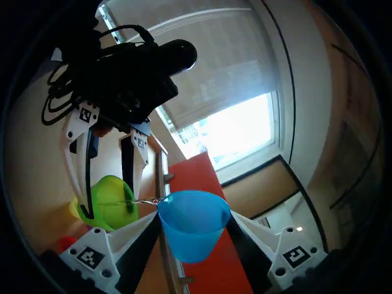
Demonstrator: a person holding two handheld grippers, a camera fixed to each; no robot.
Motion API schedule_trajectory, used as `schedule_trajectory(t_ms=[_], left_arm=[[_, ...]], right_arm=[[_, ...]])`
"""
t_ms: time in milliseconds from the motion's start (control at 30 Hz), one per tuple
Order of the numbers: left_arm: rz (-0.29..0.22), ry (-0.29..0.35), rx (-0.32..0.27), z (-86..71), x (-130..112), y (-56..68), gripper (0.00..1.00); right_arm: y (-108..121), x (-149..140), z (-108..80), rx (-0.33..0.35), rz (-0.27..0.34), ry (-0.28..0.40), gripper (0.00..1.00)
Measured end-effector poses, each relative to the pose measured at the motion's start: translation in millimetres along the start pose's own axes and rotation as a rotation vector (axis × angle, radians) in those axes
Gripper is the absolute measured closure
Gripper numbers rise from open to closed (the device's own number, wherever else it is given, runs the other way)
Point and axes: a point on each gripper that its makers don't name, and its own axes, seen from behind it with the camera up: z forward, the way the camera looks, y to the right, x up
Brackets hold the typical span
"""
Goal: Pour water
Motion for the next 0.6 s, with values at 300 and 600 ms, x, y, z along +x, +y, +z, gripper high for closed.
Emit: schedule_trajectory(t_ms=[300, 600], left_arm=[[-0.001, 0.003, 0.003, 0.4, 1.0, -1.7, 0.12], [-0.001, 0.01, 0.004, 0.6, 3.0, -0.8, 0.12]], right_arm=[[2.5, 2.2, -0.4, -0.005, -0.022, -0.001, 0.09], [6.2, 5.0, -1.7, -0.01, -0.038, 0.003, 0.09]])
